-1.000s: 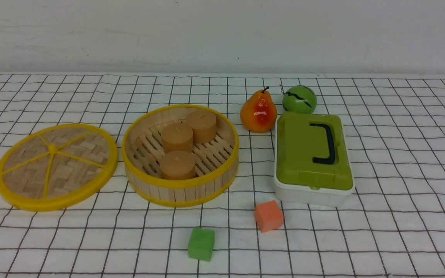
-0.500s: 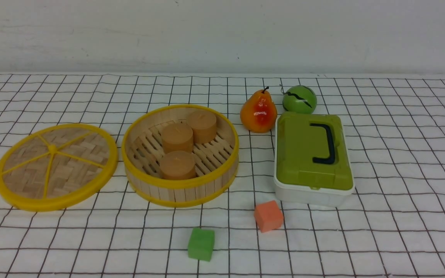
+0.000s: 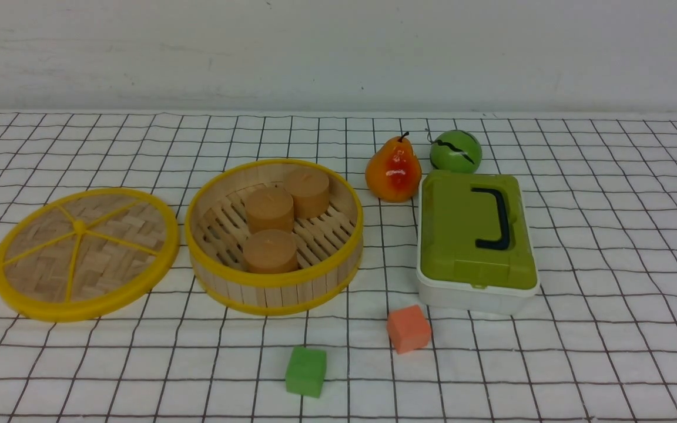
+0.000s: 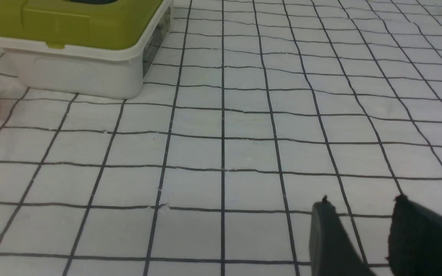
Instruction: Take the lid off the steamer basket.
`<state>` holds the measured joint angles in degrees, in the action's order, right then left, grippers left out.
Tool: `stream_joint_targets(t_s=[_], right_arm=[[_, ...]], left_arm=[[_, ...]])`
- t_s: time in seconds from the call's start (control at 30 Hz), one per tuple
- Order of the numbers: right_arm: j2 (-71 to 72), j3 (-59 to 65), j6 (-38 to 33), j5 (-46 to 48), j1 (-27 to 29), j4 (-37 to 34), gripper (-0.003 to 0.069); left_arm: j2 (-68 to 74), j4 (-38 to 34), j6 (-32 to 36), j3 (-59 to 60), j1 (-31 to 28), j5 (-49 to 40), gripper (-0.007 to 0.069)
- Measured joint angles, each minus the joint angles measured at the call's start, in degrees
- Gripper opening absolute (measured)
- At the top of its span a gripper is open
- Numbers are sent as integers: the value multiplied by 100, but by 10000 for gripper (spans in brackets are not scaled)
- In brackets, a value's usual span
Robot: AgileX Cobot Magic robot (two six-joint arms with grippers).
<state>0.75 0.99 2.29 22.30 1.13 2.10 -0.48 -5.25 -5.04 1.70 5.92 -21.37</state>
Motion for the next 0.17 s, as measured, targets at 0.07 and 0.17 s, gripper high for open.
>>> stream_joint_targets(t_s=[0.07,0.17], right_arm=[[0,0,0,0,0,0,239],[0,0,0,0,0,0,239]], left_arm=[[0,0,0,0,0,0,20],[0,0,0,0,0,0,22]])
